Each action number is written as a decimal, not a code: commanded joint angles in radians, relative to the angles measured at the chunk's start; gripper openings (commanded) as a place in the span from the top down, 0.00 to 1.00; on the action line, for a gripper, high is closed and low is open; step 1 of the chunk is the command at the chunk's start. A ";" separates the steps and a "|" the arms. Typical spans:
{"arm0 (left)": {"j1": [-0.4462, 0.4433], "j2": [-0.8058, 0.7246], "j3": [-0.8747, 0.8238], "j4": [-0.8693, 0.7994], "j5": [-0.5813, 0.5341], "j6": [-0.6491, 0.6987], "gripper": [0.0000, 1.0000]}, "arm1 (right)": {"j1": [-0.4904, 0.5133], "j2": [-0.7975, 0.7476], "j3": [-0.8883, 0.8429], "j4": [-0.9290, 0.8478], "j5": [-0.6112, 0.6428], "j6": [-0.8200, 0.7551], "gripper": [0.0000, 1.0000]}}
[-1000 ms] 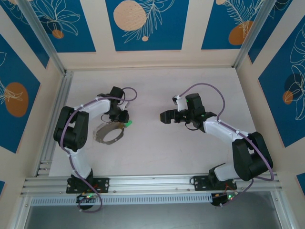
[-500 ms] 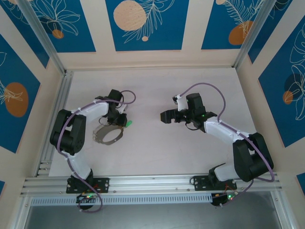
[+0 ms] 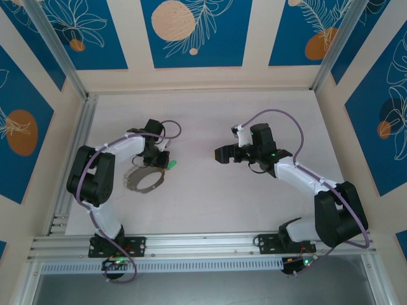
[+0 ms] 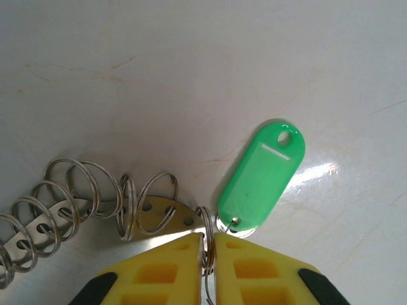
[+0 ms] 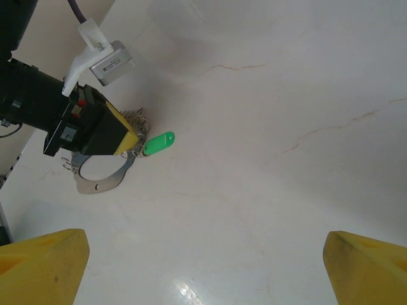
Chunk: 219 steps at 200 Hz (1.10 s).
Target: Put the keys on the keyring
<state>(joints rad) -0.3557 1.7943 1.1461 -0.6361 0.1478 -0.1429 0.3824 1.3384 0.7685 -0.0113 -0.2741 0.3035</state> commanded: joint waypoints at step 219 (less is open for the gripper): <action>-0.032 -0.066 -0.029 0.020 0.006 0.034 1.00 | -0.075 -0.218 -0.061 -0.064 -0.028 -0.030 0.05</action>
<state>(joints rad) -0.3717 1.7897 1.1179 -0.5865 0.1272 -0.1287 0.3122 1.1473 0.7212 -0.0483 -0.2745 0.2878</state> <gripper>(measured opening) 0.044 0.951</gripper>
